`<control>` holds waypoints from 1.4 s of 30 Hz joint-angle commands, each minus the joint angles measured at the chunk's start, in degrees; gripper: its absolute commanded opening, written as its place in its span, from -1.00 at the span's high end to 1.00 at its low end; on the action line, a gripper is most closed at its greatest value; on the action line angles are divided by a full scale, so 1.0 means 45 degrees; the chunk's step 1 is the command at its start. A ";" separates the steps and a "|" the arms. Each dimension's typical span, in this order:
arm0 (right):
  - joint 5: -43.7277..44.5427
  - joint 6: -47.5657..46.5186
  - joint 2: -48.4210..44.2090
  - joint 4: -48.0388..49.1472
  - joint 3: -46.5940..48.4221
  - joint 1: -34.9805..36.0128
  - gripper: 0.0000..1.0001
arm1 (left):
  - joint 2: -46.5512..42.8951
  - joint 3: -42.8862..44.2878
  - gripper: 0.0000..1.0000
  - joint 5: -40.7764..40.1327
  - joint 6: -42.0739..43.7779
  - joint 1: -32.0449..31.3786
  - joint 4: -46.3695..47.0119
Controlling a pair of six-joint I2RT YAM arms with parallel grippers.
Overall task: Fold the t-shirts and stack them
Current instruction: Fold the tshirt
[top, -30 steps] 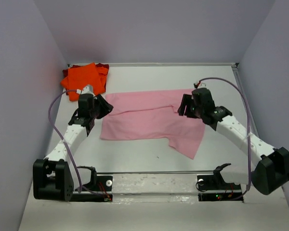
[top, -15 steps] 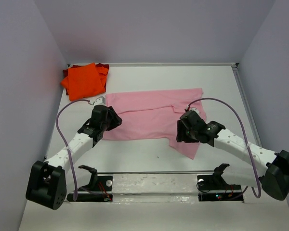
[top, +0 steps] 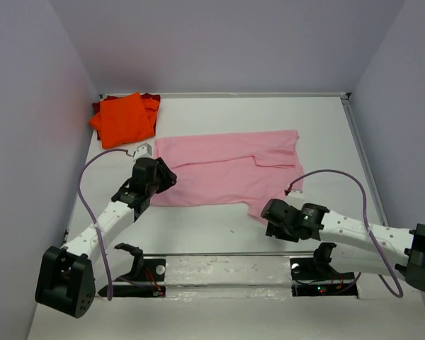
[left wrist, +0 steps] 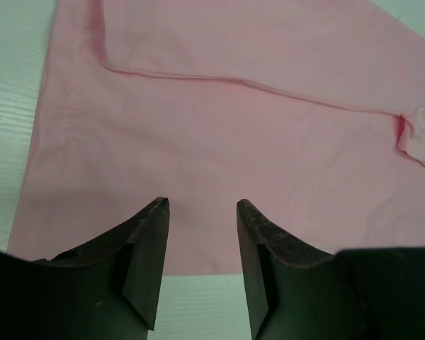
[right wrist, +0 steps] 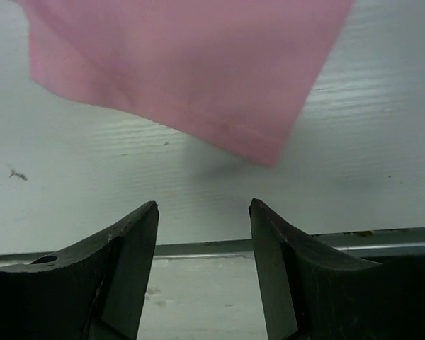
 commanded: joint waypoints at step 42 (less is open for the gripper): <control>0.3282 0.3841 0.4061 -0.3580 0.2340 0.0545 -0.08 | -0.1085 -0.0402 -0.04 -0.0026 0.0130 -0.0495 0.0643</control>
